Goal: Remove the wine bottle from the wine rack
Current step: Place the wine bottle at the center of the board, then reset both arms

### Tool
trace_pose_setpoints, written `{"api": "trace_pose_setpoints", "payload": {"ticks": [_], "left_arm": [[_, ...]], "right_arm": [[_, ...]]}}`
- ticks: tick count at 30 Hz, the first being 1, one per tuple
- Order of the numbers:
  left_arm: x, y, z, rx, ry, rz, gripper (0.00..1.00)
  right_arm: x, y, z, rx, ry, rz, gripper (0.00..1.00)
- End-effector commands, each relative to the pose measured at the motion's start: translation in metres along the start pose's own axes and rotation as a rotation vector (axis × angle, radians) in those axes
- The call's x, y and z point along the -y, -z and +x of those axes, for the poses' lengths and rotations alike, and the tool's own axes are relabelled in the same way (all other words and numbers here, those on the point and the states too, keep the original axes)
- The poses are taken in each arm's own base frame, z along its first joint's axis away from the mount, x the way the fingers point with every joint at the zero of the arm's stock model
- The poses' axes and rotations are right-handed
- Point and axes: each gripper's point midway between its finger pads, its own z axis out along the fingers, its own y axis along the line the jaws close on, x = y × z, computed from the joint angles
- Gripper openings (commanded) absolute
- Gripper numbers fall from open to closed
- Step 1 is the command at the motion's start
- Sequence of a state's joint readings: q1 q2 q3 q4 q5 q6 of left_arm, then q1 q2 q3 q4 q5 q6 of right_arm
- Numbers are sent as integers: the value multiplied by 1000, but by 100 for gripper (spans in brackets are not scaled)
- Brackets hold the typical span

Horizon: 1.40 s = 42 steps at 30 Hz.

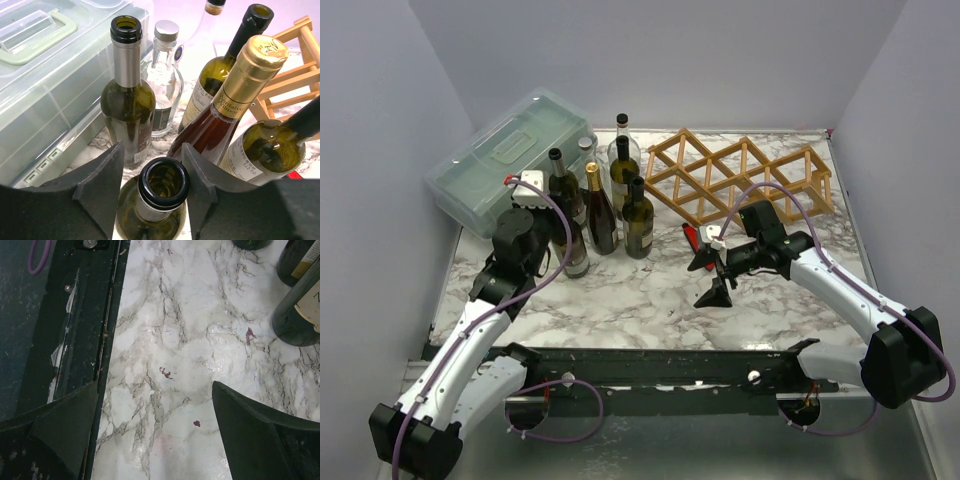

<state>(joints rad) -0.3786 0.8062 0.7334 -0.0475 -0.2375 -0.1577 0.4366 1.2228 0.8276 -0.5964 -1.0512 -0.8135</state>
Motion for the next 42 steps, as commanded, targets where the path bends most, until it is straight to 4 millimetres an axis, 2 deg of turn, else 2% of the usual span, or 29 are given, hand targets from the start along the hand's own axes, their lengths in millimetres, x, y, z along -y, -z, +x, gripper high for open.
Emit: {"api": "trace_pose_setpoints", "payload": {"ticks": [1, 9, 17, 23, 31, 36, 42], "left_arm": [[6, 10, -26, 60, 24, 37, 55], [12, 27, -40, 82, 46, 85, 82], [19, 57, -55, 78, 51, 145, 98], [26, 85, -60, 68, 87, 206, 99], [56, 115, -56, 36, 158, 398, 99], [79, 123, -49, -27, 227, 527, 99], [94, 123, -38, -69, 297, 602, 99]], "right_arm": [[3, 5, -6, -4, 27, 20, 99], [3, 5, -6, -5, 27, 22, 99], [5, 7, -7, -9, 34, 36, 99], [7, 13, -9, -5, 35, 56, 99], [14, 27, -15, 22, 29, 105, 99], [21, 41, -20, 49, 12, 148, 99], [29, 60, -27, 99, -14, 210, 99]]}}
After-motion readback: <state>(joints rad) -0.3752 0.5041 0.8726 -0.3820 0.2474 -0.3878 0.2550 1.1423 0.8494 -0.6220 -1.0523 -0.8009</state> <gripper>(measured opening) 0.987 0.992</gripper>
